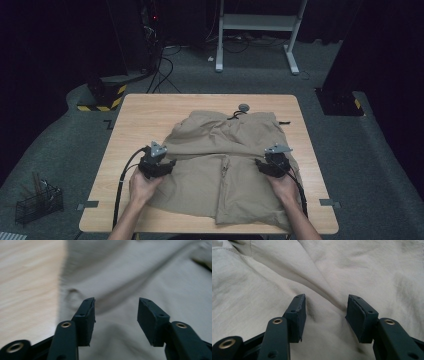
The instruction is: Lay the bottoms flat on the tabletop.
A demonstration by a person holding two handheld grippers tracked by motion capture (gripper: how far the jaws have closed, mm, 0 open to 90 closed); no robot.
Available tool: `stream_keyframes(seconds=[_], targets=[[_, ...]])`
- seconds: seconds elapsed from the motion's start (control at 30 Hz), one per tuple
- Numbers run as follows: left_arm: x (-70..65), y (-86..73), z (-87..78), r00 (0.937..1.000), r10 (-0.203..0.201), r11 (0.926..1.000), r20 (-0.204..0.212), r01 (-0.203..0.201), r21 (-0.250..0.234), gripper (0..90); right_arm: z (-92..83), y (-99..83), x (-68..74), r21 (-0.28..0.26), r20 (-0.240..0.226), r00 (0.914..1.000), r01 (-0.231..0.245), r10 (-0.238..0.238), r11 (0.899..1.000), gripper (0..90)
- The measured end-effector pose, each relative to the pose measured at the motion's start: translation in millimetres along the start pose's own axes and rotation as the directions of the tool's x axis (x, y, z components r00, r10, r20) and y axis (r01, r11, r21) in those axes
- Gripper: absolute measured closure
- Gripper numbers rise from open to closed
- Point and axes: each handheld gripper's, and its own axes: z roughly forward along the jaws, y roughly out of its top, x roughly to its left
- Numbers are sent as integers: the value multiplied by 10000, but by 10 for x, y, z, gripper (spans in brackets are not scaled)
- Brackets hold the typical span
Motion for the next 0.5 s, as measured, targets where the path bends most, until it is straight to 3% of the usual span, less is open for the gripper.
stream_keyframes(seconds=[0.03,0.1,0.17,0.27,0.37,0.47,0.5], targets=[[-89,-54,45,10000,67,9995,61,-68,320,460,0,1,-1,5,-7,10000,10,-10,10000,495],[-129,-116,102,9999,-47,9989,134,41,472,449,1,2,-4,16,-33,10000,9,-9,10000,493],[-132,-175,152,9999,-77,9984,-84,82,551,434,4,3,-10,2,-55,10000,28,-28,10000,487],[-81,-247,215,9984,-568,9974,-68,571,431,442,26,14,-30,-78,-83,9998,158,-159,9998,477],[-42,-247,221,9977,-669,9973,-92,672,287,580,88,37,-111,-325,-167,9997,172,-177,9993,465],[-43,-212,212,9998,-173,9981,-90,178,590,827,140,78,-201,-333,-238,9997,56,-63,9994,465],[-43,-212,212,9998,-173,9981,-90,178,590,886,151,105,-214,-215,-242,9997,47,-52,9998,465]])
